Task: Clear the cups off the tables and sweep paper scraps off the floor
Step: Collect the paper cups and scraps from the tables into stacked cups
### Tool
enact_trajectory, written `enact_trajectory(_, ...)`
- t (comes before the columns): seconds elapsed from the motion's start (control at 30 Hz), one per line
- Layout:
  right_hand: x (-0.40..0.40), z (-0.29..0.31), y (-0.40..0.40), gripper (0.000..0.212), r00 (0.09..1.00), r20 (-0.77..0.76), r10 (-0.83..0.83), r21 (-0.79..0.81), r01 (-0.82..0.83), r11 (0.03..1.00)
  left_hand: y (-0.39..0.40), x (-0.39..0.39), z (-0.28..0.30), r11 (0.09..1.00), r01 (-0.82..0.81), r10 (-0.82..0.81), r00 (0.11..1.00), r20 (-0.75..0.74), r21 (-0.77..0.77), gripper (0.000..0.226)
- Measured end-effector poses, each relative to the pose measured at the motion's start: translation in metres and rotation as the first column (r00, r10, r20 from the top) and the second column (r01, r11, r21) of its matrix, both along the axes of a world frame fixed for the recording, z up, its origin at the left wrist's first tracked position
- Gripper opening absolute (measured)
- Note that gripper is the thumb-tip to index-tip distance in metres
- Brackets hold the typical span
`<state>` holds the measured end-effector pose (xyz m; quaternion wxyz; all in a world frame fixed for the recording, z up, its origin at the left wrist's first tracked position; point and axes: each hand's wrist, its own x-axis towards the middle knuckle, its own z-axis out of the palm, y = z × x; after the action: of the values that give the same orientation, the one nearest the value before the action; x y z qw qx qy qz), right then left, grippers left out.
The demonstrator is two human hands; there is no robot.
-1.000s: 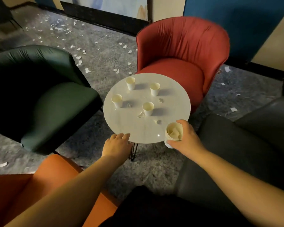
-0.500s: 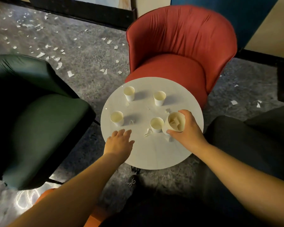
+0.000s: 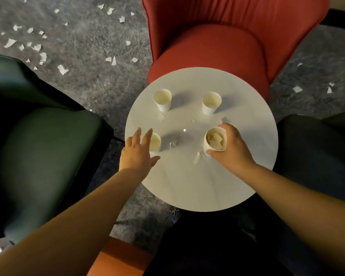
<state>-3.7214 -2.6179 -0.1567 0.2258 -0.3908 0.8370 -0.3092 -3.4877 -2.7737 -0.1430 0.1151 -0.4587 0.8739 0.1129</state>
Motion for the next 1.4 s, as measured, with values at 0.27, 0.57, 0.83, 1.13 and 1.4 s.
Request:
enact_trajectory(0.27, -0.016, -0.054, -0.003, 0.074, 0.996, 0.068, 0.065, 0.105, -0.072, 0.992, -0.02, -0.029, -0.043, 0.986, -0.088, 0.079, 0.995, 0.068, 0.142, 0.09)
enact_trajectory(0.57, -0.026, -0.066, -0.013, 0.078, 0.985, 0.13, 0.116, 0.129, -0.132, 0.983, -0.035, -0.051, -0.037, 0.986, -0.084, 0.099, 0.99, -0.1, 0.143, 0.078)
enact_trajectory(0.83, -0.025, -0.065, -0.026, 0.081, 0.977, 0.192, 0.092, 0.154, -0.122, 0.981, -0.073, -0.096, -0.006, 0.994, -0.096, 0.044, 0.816, -0.576, -0.06, 0.075)
enact_trajectory(1.13, -0.003, -0.063, -0.023, 0.076, 0.953, 0.248, -0.172, 0.143, 0.14, 0.98, -0.149, -0.127, -0.028, 0.998, 0.055, -0.043, 0.944, -0.328, 0.028, 0.075)
enact_trajectory(1.4, 0.017, -0.068, -0.024, 0.073, 0.927, 0.205, -0.314, 0.101, 0.299, 0.949, -0.162, -0.136, -0.055, 0.935, 0.325, -0.29, 0.93, -0.225, 0.14, 0.077)
